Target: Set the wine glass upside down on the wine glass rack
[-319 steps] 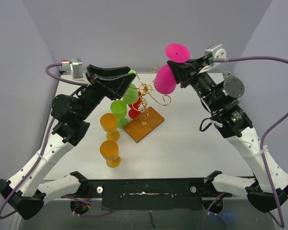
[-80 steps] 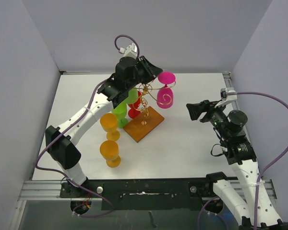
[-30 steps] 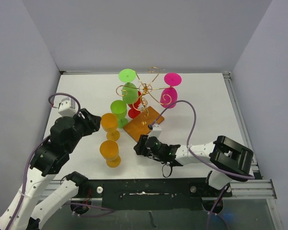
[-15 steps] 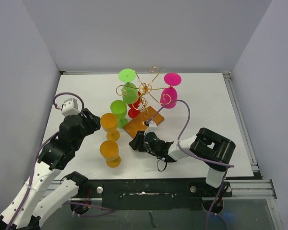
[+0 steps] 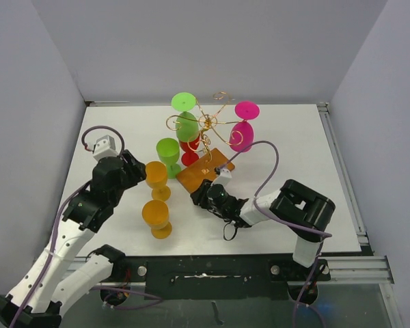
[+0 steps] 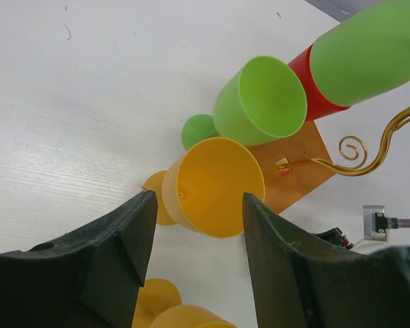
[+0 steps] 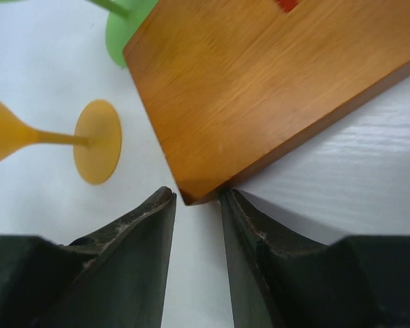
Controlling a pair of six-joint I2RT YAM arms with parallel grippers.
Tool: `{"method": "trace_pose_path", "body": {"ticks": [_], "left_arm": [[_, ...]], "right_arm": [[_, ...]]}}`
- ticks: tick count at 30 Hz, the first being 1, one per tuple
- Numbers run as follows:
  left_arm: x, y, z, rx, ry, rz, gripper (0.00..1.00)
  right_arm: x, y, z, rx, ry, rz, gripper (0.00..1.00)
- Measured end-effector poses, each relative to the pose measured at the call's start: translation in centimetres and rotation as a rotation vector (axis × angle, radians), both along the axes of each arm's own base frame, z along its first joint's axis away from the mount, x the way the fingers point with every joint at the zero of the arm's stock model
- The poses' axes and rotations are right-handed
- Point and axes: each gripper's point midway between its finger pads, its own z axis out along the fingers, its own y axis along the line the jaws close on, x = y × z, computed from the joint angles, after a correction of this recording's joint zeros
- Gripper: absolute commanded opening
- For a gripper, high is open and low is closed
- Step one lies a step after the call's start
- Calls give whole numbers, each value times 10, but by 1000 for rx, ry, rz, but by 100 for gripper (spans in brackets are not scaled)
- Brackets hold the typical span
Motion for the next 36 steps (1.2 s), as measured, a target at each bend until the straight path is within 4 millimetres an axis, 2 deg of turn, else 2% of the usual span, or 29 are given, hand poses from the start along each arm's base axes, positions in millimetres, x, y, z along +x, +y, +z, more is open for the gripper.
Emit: {"method": "trace_pose_path", "body": {"ticks": [6,11,18,22,27,36], "left_arm": [[11,-4,-8,-22,30,-20,51],[25,-5,-19,-38,70,-40,52],[56,2,-37,-84,150,-64,54],[76,3,-36,-128,152,-102,54],[97,-12,-31,-149,146,-192,54],[132,-29,-20,-163,116,-280,54]], "right_arm": [[26,-27,0,-25,-17,-111,35],[36,-41,0,-30,-18,-150,35],[51,-58,0,-41,-22,-164,35],[58,-64,0,-44,-19,-129,35],[65,-67,0,-50,-18,-70,35],[101,-81,1,-41,-16,-34,36]]}}
